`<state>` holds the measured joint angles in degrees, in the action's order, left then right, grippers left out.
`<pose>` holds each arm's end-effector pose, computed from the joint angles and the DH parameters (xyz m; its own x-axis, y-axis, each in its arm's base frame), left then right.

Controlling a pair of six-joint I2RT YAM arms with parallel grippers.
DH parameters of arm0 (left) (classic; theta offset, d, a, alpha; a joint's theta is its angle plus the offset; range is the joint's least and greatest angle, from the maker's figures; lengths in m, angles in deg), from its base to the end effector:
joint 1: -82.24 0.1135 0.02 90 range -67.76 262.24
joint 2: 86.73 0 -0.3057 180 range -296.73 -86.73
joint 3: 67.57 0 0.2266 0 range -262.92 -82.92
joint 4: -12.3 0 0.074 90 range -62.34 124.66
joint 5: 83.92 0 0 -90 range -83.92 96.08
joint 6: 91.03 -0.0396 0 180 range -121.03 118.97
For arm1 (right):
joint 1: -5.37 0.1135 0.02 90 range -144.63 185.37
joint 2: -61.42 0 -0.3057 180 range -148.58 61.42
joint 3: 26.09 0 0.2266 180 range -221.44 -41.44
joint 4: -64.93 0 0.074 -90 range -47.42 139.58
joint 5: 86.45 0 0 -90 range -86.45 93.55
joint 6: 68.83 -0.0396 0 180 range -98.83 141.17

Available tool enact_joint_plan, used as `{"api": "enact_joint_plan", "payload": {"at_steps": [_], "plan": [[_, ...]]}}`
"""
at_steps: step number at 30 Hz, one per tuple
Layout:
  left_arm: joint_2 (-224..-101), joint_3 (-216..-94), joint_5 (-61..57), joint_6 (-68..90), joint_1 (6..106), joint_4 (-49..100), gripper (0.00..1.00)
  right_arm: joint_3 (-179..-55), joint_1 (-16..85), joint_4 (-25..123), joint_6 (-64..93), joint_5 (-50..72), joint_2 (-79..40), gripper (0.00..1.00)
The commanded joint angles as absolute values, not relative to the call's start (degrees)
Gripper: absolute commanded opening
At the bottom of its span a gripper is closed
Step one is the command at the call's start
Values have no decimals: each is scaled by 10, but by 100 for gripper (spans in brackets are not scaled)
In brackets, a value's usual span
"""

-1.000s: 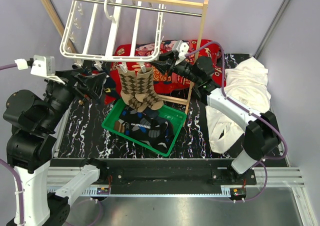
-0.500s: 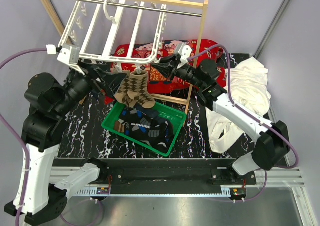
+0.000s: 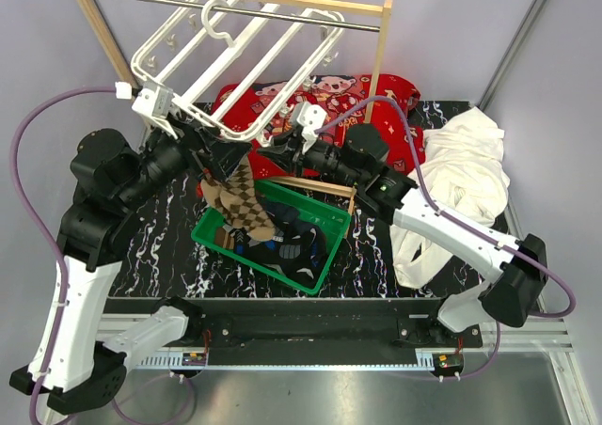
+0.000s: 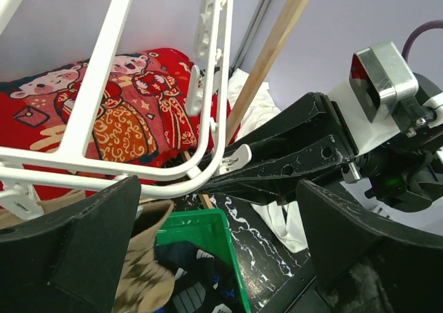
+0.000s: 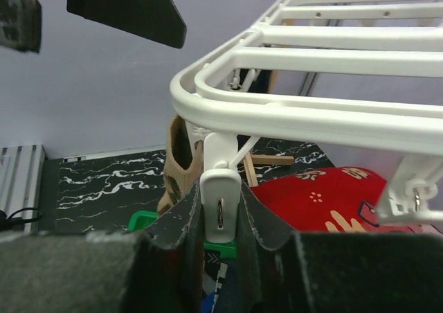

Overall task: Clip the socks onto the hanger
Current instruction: Open the clamp at the hanger.

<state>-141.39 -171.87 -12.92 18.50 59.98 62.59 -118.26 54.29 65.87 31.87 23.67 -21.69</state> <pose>0.0889 -0.0503 0.5343 -0.2304 -0.2473 -0.9412 0.6180 0.7099 -0.3378 0.1978 0.2476 0.4720 0.2849 0.0615 -0.9566 -0.8930 0.3797 -0.2415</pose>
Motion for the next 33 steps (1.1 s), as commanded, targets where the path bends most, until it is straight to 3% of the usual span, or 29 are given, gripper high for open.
{"api": "enact_joint_plan", "payload": {"at_steps": [1,5,10,33], "plan": [[-1390,-1696,-125,181,597,606,99,-1236,564,615,319,230,-232,2],[-1376,-1670,-105,187,597,606,96,-1281,584,579,318,246,-266,2],[-1362,-1647,-60,193,597,606,84,-1307,600,578,313,240,-287,2],[-1346,-1533,-3,265,597,461,65,-1311,628,622,279,191,-324,2]]}}
